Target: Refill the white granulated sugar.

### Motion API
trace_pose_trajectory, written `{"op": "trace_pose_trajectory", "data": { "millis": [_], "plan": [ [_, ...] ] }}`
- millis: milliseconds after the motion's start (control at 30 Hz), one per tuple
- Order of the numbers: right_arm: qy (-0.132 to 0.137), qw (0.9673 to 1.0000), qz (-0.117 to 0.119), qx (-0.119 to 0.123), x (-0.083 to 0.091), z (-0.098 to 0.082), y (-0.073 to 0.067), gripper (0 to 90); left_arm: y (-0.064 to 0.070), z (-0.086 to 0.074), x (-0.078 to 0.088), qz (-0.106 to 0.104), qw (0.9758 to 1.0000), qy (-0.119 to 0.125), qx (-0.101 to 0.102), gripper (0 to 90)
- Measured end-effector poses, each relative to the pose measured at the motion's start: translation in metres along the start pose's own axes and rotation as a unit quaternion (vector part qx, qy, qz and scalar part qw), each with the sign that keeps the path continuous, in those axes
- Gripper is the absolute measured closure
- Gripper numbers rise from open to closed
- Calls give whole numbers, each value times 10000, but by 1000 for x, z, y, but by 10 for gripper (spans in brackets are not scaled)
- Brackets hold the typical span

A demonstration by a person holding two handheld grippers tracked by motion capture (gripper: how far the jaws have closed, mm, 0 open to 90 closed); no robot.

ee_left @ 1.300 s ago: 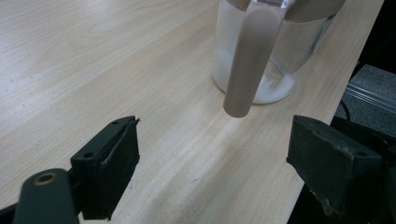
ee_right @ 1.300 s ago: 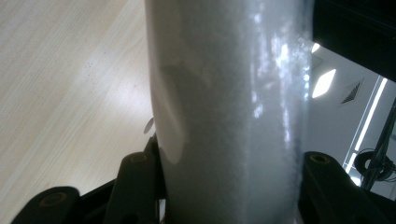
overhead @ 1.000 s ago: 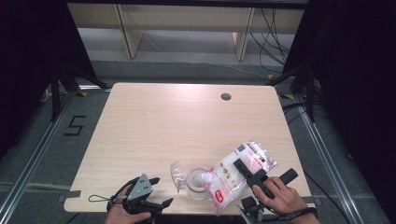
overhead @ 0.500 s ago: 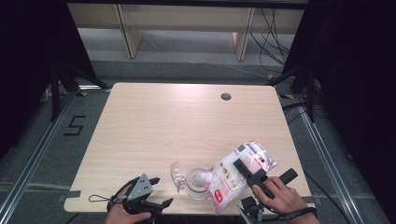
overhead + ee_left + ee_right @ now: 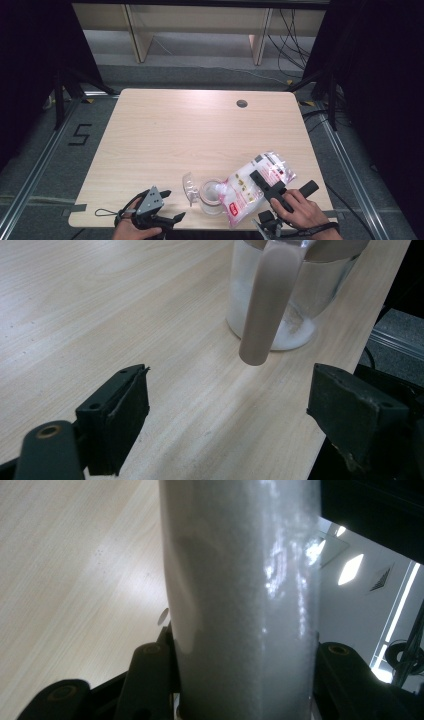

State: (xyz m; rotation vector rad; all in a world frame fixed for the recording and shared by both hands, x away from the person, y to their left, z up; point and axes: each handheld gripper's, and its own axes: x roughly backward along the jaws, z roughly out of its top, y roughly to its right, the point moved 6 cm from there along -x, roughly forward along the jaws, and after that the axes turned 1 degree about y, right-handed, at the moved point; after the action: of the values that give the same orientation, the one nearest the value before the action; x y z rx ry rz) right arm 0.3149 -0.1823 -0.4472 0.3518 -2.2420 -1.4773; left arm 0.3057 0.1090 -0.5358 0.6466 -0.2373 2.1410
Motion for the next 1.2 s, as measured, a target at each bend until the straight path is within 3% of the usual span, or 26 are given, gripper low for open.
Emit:
{"op": "trace_pose_trajectory", "data": {
  "millis": [1200],
  "plan": [
    [23,10000,-72,10,-2,0,1,602,1,0,0,-5,10000,34,36,161]
  ]
}}
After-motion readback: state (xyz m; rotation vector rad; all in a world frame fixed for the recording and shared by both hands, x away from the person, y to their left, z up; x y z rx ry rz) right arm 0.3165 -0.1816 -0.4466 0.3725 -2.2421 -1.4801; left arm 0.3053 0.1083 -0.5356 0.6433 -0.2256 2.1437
